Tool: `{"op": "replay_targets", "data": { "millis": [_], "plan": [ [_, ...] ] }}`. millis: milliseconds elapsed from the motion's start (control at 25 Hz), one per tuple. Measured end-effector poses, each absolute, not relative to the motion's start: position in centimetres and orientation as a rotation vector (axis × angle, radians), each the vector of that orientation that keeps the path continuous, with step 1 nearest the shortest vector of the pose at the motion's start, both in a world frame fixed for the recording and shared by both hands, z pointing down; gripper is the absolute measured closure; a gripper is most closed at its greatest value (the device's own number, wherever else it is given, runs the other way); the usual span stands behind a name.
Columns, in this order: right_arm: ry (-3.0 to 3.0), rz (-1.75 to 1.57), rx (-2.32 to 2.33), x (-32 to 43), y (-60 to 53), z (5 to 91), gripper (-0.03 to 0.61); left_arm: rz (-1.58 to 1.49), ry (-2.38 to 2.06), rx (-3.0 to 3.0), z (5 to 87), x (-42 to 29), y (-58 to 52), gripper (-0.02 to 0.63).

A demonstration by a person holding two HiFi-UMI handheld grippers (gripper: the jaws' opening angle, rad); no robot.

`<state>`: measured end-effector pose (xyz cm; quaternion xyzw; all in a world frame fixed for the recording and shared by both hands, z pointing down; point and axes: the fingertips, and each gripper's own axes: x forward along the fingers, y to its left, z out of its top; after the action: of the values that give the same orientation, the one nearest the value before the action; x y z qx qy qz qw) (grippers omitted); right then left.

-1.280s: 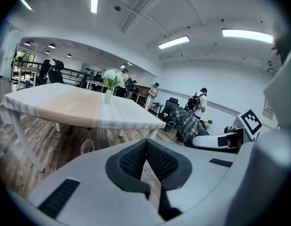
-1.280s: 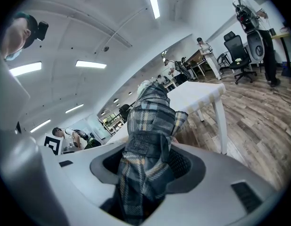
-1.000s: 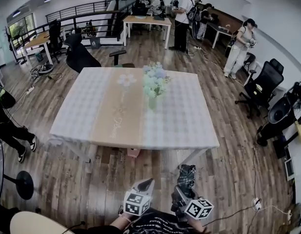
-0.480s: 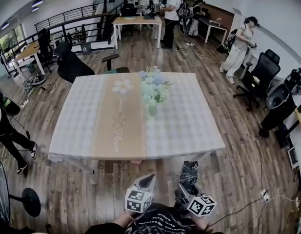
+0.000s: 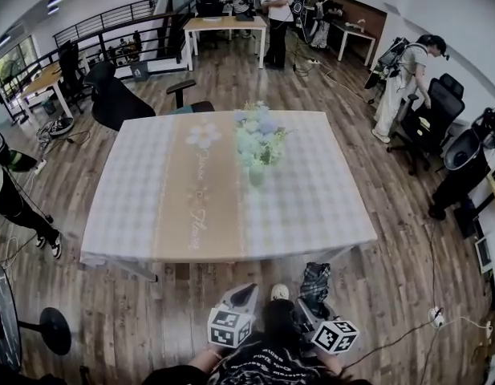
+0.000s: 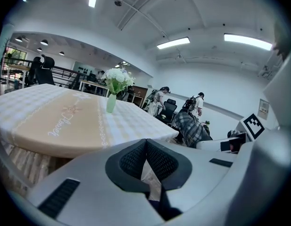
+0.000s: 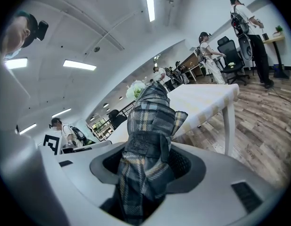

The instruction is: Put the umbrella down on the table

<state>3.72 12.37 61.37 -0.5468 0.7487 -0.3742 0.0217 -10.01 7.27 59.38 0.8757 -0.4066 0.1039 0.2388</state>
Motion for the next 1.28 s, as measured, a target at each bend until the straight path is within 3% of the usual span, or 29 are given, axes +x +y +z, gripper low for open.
{"op": "replay_targets", "data": {
  "millis": [400,1280],
  "plan": [
    [2.390,-1.154,-1.633,4.9,5.9,62.2,0.351,0.292,-1.198,2.355,60.3,-9.6,1.9,0.595],
    [2.576,-1.157,-1.485,14.6,-16.1,62.8,0.351,0.344,-1.341,2.260,61.2,0.1,-16.4,0.595]
  ]
}}
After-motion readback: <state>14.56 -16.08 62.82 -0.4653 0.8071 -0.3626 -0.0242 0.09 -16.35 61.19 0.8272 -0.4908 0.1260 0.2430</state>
